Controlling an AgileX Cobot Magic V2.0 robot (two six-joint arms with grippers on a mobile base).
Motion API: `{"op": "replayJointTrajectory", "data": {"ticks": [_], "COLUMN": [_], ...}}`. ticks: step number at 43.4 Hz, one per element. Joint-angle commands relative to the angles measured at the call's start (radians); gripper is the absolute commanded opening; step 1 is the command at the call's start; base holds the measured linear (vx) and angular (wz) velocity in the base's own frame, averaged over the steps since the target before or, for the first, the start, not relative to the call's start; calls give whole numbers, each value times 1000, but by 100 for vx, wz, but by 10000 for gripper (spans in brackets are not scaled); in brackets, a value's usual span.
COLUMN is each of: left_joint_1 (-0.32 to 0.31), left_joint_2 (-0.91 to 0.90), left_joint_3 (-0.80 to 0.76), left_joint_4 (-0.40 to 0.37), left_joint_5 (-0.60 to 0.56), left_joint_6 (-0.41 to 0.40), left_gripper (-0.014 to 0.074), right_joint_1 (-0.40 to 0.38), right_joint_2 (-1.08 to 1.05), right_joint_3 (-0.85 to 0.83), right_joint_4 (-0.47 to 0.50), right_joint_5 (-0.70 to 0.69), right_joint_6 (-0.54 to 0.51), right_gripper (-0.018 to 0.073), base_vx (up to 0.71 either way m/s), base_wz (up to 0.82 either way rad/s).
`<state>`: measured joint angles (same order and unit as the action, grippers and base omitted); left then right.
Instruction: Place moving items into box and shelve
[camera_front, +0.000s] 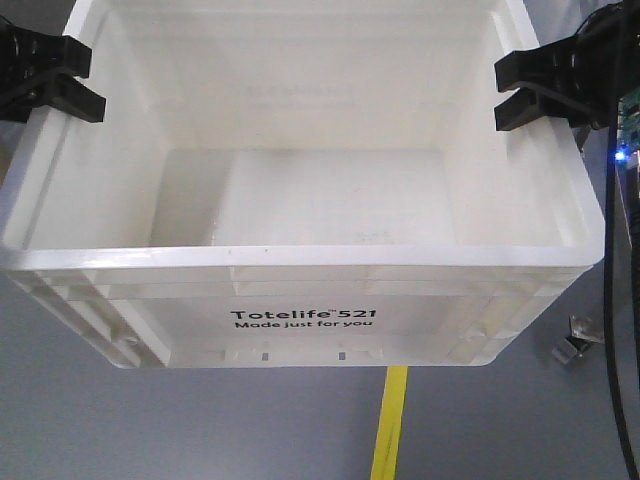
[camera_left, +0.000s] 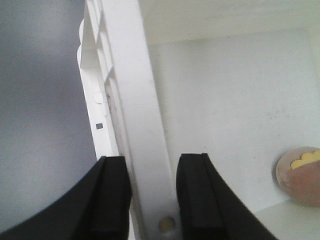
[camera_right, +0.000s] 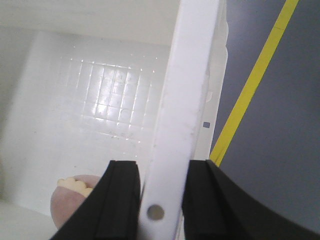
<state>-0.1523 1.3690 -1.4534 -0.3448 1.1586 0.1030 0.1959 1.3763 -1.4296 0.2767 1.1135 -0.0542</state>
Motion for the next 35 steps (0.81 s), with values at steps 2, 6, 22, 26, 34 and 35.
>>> {"op": "replayJointTrajectory", "data": {"ticks": [2,6,22,26,34,35], "left_joint_1": [-19,-19,-19,-19,-19,-19], "left_joint_2": [-51,-51,-51,-51,-51,-51], "left_joint_3": [-40,-40,-40,-40,-40,-40], "left_joint_4": [-206,-206,-206,-206,-206,-206], "left_joint_5": [-89,-89,-89,-89,-89,-89], "left_joint_6": [12,12,12,12,12,12], "left_gripper": [-3,-3,-3,-3,-3,-3], "right_joint_1": [15,15,15,15,15,15], "right_joint_2": [-44,-44,-44,-44,-44,-44], "right_joint_3": [-39,-39,-39,-39,-39,-39], "right_joint_4": [161,162,158,161,161,161], "right_joint_5": [-115,-115,-114,-114,-114,-114], "right_joint_6": [-18,-18,-18,-18,-18,-18], "right_gripper": [0,0,0,0,0,0], "base_vx": [48,48,49,49,49,49], "base_wz": [0,-1,-4,-9,-8,-8]}}
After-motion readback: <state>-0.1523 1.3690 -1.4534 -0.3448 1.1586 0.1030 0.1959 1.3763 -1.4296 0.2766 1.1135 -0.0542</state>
